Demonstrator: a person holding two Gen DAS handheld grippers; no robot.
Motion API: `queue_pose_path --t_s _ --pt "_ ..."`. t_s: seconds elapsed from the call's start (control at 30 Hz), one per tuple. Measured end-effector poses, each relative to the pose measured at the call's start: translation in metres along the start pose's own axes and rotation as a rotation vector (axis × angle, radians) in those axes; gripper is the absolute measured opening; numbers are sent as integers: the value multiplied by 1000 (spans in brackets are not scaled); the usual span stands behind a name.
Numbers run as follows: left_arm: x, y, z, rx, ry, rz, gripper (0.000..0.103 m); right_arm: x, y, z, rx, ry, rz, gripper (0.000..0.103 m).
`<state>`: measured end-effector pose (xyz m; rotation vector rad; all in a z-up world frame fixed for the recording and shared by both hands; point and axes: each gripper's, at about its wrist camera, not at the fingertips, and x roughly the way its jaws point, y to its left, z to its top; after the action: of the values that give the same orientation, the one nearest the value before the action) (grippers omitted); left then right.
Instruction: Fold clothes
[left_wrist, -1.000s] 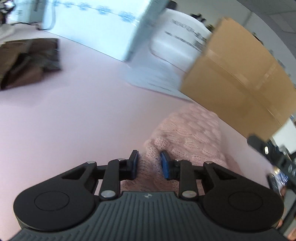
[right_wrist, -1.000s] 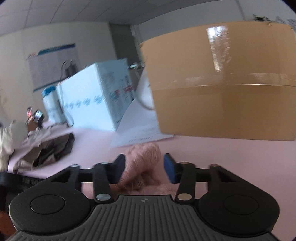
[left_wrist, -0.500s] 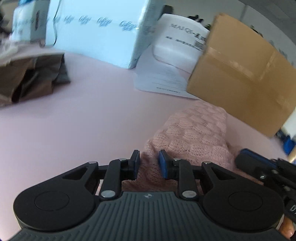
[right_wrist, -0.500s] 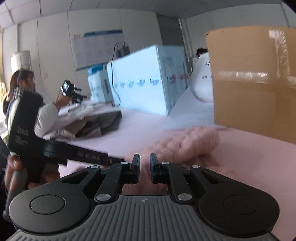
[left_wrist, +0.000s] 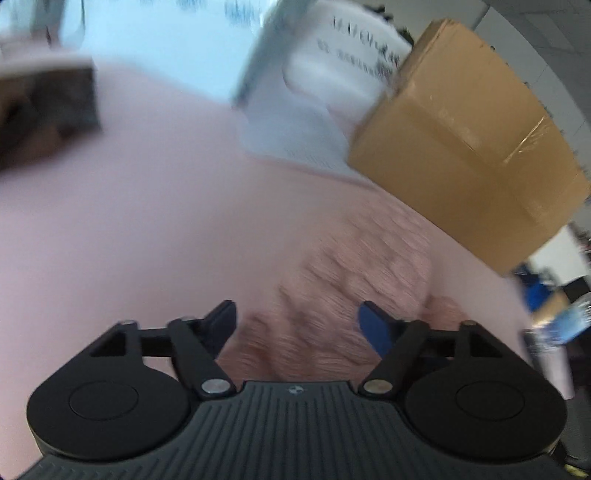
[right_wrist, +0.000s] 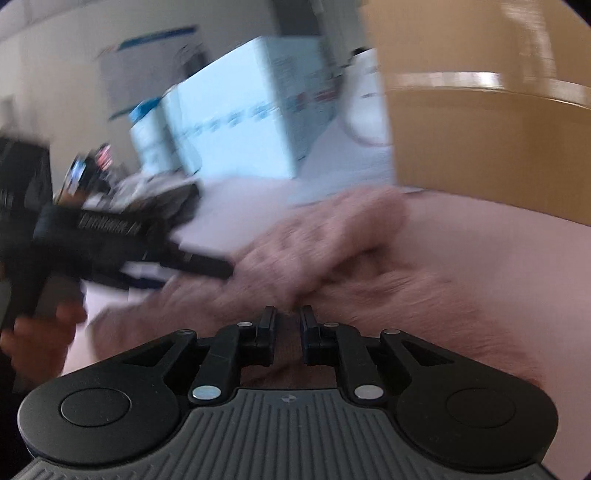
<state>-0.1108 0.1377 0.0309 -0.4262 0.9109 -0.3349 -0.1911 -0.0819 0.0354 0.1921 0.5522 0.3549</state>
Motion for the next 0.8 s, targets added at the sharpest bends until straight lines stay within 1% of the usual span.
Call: queue_pose_path --t_s 0.03,0.1,0.17,0.2,0.23,0.27,0.33,0.37,0.4,0.5,0.57,0.63,0.7,0.8 --pt "6 2 2 -14 20 -18 82 -1 -3 1 13 -15 -14 15" --pt "9 3 4 -26 27 -35 84 -3 -12 5 41 -51 -41 19" --pt "10 4 4 -36 29 -49 85 -4 -20 9 60 -89 -63 32" --pt "11 5 4 -38 30 -58 85 -5 -25 12 71 -116 -77 37" --pt "11 5 4 -37 31 -64 85 -7 -31 13 82 -145 -95 45" --pt "11 4 3 -32 29 -73 85 -5 -35 15 92 -164 -114 49" --pt "11 1 0 -14 27 -90 76 -3 -47 17 122 -199 -158 52" --pt "11 0 -1 -5 27 -86 68 -2 -50 17 125 -199 -160 52" --pt "11 -2 -2 1 24 -77 56 0 -56 18 143 -198 -174 52" --pt "8 -8 -5 33 -5 -19 34 7 -69 17 192 -169 -193 53" --pt "4 -10 -6 44 -30 -4 28 12 -74 16 217 -144 -191 53" --pt "-3 -14 -7 56 -65 15 26 14 -76 16 225 -139 -192 53" --pt "-13 -21 -7 84 -130 53 24 15 -77 16 215 -149 -201 53" --pt "-24 -31 -8 144 -229 135 24 15 -77 16 202 -166 -214 54"
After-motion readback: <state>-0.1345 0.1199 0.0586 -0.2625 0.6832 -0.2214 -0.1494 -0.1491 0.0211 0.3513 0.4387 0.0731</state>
